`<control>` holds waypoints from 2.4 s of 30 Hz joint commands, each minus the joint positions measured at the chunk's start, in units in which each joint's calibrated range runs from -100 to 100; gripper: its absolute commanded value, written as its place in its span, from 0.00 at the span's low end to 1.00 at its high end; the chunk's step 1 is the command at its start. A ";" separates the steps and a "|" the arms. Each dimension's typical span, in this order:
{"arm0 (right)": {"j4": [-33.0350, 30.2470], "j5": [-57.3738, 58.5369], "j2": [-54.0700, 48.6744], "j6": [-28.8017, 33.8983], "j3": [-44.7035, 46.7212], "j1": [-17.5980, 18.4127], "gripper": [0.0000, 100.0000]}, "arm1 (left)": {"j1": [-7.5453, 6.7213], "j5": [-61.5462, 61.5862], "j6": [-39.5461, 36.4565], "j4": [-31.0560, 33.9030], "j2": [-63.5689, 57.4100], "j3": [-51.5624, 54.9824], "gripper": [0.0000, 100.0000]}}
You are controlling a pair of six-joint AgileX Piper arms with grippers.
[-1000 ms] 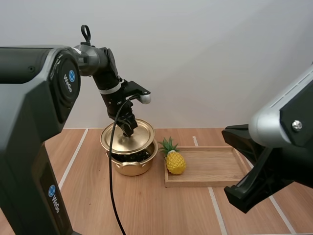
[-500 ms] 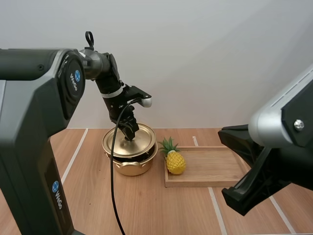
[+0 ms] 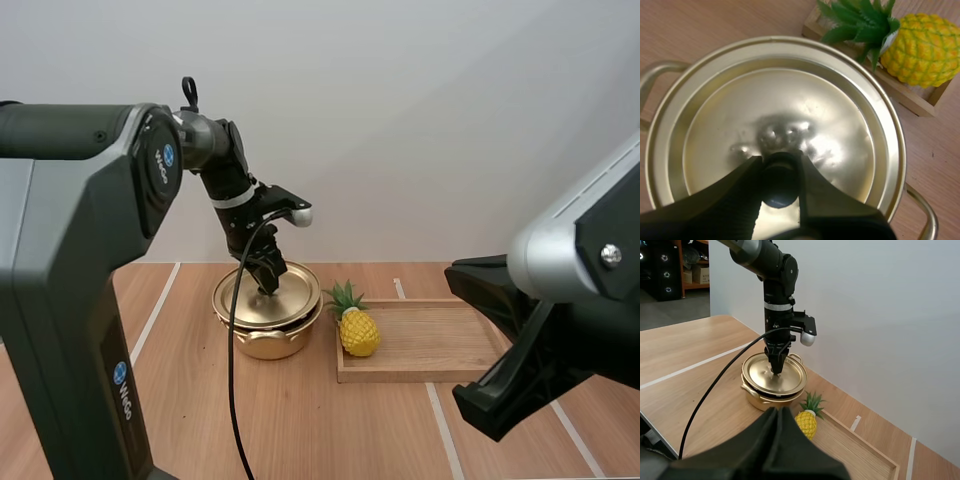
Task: Open the pot, put the grape inside, and close it
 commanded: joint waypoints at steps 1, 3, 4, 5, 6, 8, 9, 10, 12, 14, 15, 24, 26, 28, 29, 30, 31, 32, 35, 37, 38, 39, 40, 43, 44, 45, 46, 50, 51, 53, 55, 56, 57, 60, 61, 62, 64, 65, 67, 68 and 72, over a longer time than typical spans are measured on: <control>0.09 0.00 -0.34 0.03 0.14 0.10 0.00 | -0.15 -1.27 0.35 -1.05 1.01 -0.27 0.00; 0.09 0.00 -0.34 0.03 0.14 0.10 0.00 | -0.15 -1.27 0.35 -1.31 1.53 -0.27 0.00; 0.09 0.00 -0.34 0.03 0.14 0.10 0.00 | -0.15 -1.27 0.35 -1.31 1.69 -0.27 0.00; 0.09 0.00 -0.34 0.03 0.14 0.10 0.00 | -0.15 -1.27 0.35 -1.31 1.89 -0.27 0.00; 0.09 0.00 -0.34 0.03 0.14 0.10 0.00 | -0.15 -1.27 0.35 -1.31 1.98 -0.27 0.00; 0.09 0.00 -0.34 0.03 0.14 0.10 0.00 | -0.15 -1.27 0.35 -1.42 1.91 -0.27 0.00; 0.09 0.00 -0.34 0.03 0.14 0.10 0.00 | -0.15 -1.05 0.35 -1.54 1.91 -0.27 0.00; 0.09 0.00 -0.34 0.03 0.14 0.10 0.00 | -0.15 -0.54 0.35 -1.53 1.91 -0.27 0.00; 0.09 0.00 -0.34 0.03 0.14 0.10 0.00 | -0.15 0.18 0.35 -1.64 1.91 -0.27 0.00; 0.09 0.00 -0.34 0.03 0.14 0.10 0.00 | -0.15 0.18 0.35 -1.98 1.91 -0.27 0.00; 0.09 0.00 -0.34 0.03 0.14 0.10 0.00 | -0.15 0.18 0.35 -2.24 1.91 -0.27 0.00; 0.09 0.00 -0.34 0.03 0.14 0.10 0.00 | -0.15 0.18 0.26 -2.59 1.91 -0.27 0.00; 0.09 0.00 -0.34 0.03 0.14 0.10 0.00 | -0.15 0.18 0.26 -2.59 1.91 -0.27 0.00; 0.21 0.00 -0.34 0.03 0.14 0.10 0.00 | -0.15 0.18 0.26 -2.59 1.91 -0.27 0.00; 0.21 0.00 -0.34 0.03 0.14 0.10 0.00 | -0.15 0.18 0.26 -2.59 1.91 -0.27 0.00; 0.21 0.00 -0.34 0.03 0.14 0.10 0.00 | -0.15 0.18 0.26 -2.59 1.91 -0.27 0.00; 0.21 0.00 -0.34 0.03 0.14 0.10 0.00 | -0.15 0.18 0.26 -2.59 1.91 -0.27 0.00; 0.21 0.00 -0.34 0.03 0.14 0.10 0.00 | -0.15 0.18 0.26 -2.59 1.91 -0.27 0.01; 0.21 0.00 -0.34 0.03 0.14 0.10 0.00 | -0.15 0.18 0.26 -2.59 1.91 -0.27 0.13; 0.21 0.00 -0.34 0.03 0.14 0.10 0.00 | -0.15 0.18 0.26 -2.59 1.91 -0.27 0.32; 0.21 0.00 -0.34 0.03 0.14 0.10 0.00 | -0.15 0.18 0.26 -2.59 1.91 -0.27 0.45; 0.21 0.00 -0.34 0.03 0.14 0.10 0.00 | -0.15 0.18 0.16 -2.59 1.91 -0.27 0.56; 0.21 0.00 -0.34 0.03 0.14 0.10 0.00 | -0.15 0.18 -0.16 -2.59 1.91 -0.27 0.72; 0.21 0.00 -0.34 0.03 0.14 0.10 0.00 | -0.15 0.18 -1.30 -2.59 1.91 -0.27 1.00; 0.21 0.00 -0.34 0.03 0.14 0.10 0.00 | -0.15 0.18 -1.44 -2.59 1.91 -0.27 1.00; 0.21 0.00 -0.34 0.03 0.14 0.10 0.00 | -0.15 0.18 -1.90 -2.59 1.91 -0.27 1.00; 0.21 0.00 -0.34 0.03 0.14 0.10 0.00 | -0.15 0.18 -2.00 -2.59 1.91 -0.27 1.00; 0.21 0.00 -0.34 0.03 0.14 0.10 0.00 | -0.15 0.18 -2.14 -2.59 1.36 -0.55 1.00; 0.21 0.00 -0.34 0.03 0.14 0.10 0.00 | -0.15 0.18 -2.30 -2.59 1.06 -0.92 1.00; 0.21 0.00 -0.34 0.03 0.14 0.10 0.00 | -0.15 0.18 -3.00 -2.59 -0.19 -2.35 1.00; 0.21 0.00 -0.34 0.03 0.14 0.10 0.00 | -0.15 0.18 -3.62 -2.59 -1.60 -4.13 1.00; 0.31 0.00 -0.34 0.03 0.14 0.10 0.00 | -0.15 0.18 -4.06 -2.59 -2.50 -5.38 1.00; 0.31 0.00 -0.34 0.03 0.14 0.10 0.00 | -0.15 0.18 -4.82 -2.48 -3.65 -6.62 1.00; 0.31 0.00 -0.34 0.03 0.14 0.10 0.00 | -0.15 0.18 -5.82 -2.39 -7.53 -10.27 1.00; 0.31 0.00 -0.34 0.03 0.14 0.10 0.00 | -0.15 0.18 -6.25 -2.25 -9.04 -11.71 1.00; 0.31 0.00 -0.34 0.03 0.14 0.10 0.00 | -0.15 0.18 -6.65 -2.02 -10.57 -13.26 1.00; 0.31 0.00 -0.34 0.03 0.14 0.10 0.00 | -0.15 0.18 -7.49 -0.73 -13.57 -16.59 1.00; 0.31 0.00 -0.34 0.03 0.14 0.10 0.00 | -0.15 0.18 -8.05 -0.17 -14.78 -17.93 1.00; 0.31 0.00 -0.34 0.03 0.14 0.10 0.00 | -0.15 0.18 -9.24 1.51 -17.52 -20.82 1.00; 0.31 0.00 -0.34 0.03 0.14 0.10 0.00 | -0.15 0.18 -9.79 2.29 -19.07 -22.26 1.00; 0.31 0.00 -0.34 0.03 0.14 0.10 0.00 | -0.15 0.18 -12.26 4.38 -24.91 -27.16 1.00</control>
